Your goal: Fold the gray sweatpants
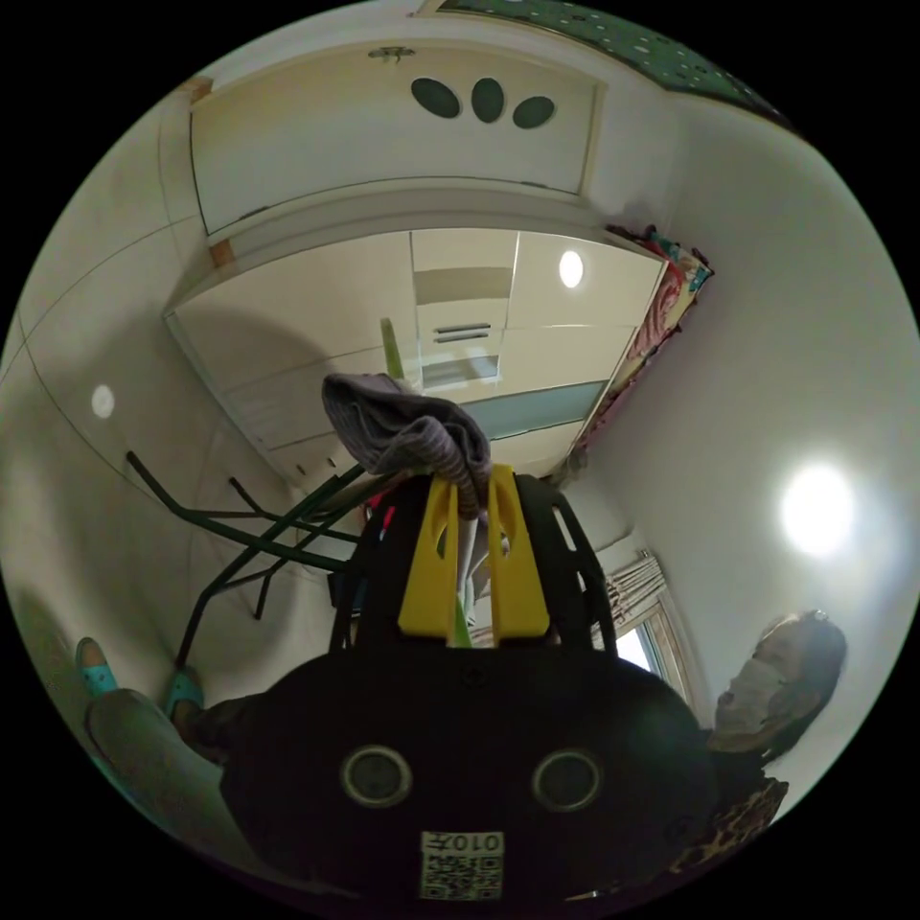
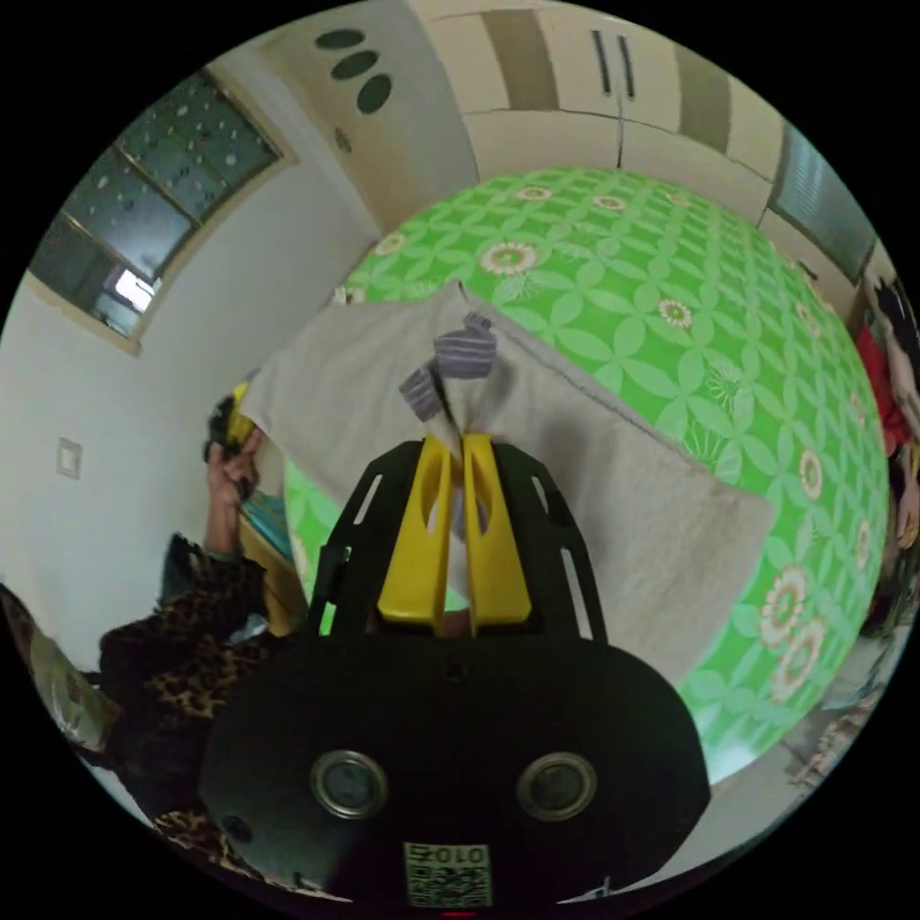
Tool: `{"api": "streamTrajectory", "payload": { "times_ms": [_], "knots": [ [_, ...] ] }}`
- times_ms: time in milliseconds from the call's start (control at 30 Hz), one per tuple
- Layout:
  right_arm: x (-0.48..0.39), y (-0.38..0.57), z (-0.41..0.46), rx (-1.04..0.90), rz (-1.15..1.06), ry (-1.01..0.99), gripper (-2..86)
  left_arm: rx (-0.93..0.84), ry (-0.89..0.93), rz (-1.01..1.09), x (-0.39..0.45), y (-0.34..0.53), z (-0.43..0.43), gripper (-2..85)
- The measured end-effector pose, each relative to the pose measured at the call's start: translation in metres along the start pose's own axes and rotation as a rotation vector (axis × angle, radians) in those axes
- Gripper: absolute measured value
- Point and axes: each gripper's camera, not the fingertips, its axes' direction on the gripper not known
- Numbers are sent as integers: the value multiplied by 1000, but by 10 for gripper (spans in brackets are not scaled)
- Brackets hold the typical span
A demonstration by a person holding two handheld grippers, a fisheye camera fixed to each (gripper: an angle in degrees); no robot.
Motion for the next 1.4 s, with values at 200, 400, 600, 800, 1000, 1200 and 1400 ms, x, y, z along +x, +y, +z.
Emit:
{"api": "streamTrajectory", "payload": {
  "times_ms": [200,400,600,800,1000,1200,1400],
  "knots": [
    [11,12,3,23,9,78,40,23,40,-51,-9,1,-2,76],
    [127,71,-77,327,174,-332,40,32,32,-63,-3,2,4,75],
    [271,208,-171,589,418,-90,40,16,-67,8,24,-4,14,75],
    [434,330,-123,385,813,-64,40,-81,-191,59,44,-7,46,74],
    [478,398,-74,668,842,-491,45,-60,-227,31,49,3,62,73],
    [473,439,-89,676,1039,-368,99,-82,-267,52,60,7,62,73],
    [396,382,-130,822,535,-431,34,-100,-214,44,51,8,64,74]
  ]
}}
